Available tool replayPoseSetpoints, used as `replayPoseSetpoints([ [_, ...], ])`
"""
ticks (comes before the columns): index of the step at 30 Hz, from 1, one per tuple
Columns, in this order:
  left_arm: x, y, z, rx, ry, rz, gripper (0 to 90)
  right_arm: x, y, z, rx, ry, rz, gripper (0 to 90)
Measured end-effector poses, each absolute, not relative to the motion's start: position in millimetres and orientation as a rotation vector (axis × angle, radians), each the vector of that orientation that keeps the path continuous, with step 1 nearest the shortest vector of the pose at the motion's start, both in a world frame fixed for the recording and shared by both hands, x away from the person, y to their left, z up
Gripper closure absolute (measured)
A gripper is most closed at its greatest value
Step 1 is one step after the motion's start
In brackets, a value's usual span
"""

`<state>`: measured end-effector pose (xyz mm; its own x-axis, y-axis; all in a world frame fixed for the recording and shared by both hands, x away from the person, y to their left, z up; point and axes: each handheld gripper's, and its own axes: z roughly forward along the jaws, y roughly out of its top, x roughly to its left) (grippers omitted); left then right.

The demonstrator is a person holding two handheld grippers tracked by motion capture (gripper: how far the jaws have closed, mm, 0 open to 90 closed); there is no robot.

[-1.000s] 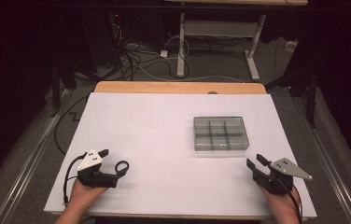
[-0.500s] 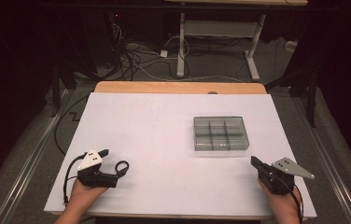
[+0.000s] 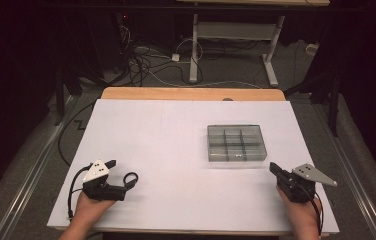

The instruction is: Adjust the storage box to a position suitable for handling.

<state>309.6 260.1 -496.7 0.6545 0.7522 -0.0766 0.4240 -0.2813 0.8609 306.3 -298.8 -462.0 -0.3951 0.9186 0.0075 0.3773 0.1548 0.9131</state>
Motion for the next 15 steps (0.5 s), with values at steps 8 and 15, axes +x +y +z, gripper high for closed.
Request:
replayPoseSetpoints([
  [8,309,261,-497,1.912,0.920,0.430,0.0,326,-303,-456,1.260,1.827,1.195,90.0],
  [15,309,261,-497,1.912,0.920,0.429,0.0,353,-307,-453,1.275,1.833,1.166,90.0],
])
